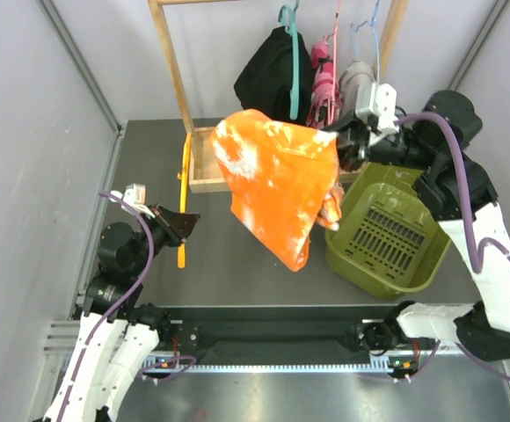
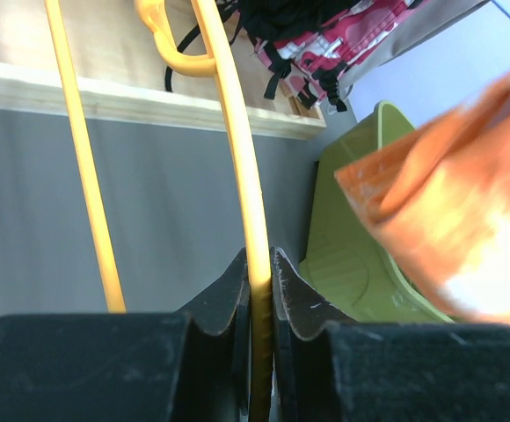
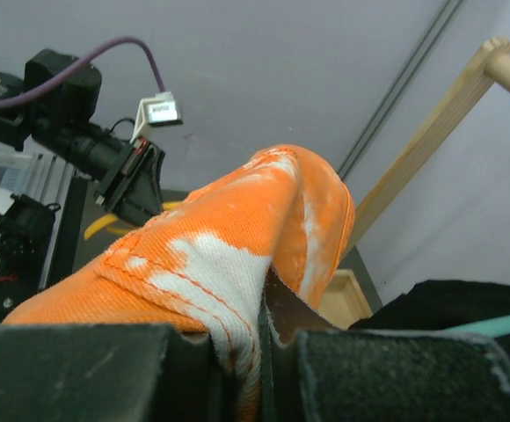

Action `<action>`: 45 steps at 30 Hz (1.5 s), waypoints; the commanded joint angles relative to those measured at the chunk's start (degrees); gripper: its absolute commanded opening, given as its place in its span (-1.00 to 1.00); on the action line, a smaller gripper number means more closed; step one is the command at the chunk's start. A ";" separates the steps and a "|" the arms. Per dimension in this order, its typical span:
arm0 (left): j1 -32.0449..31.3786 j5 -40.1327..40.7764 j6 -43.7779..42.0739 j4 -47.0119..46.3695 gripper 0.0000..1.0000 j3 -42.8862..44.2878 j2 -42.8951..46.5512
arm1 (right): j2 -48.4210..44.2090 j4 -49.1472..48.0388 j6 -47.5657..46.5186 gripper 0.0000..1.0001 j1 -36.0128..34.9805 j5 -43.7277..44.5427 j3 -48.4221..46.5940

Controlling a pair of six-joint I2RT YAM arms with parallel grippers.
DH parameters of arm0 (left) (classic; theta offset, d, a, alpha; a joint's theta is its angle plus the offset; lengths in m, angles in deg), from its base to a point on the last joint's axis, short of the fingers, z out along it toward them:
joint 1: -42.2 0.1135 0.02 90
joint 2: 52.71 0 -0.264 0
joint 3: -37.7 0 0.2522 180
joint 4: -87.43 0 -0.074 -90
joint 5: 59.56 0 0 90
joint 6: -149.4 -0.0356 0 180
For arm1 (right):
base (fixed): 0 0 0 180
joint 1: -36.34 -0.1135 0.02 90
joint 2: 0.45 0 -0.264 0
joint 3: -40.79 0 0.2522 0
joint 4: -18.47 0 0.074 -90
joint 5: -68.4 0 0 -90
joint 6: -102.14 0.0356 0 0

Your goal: Remove the trousers from the hanger

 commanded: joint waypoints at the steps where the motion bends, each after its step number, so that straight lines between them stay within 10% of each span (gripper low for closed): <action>1: 0.16 -1.17 -1.40 -6.72 -1.00 2.28 -0.76 | -7.90 -5.59 -2.39 -1.00 2.66 -5.11 3.98; 22: 0.25 -4.16 -1.05 -13.49 -1.00 4.12 -8.94 | -38.23 2.85 0.59 -1.00 34.99 4.28 28.36; 45: 0.25 -5.65 -1.58 -16.56 -1.00 5.00 -10.17 | -43.69 1.54 7.88 -1.00 42.75 55.34 37.85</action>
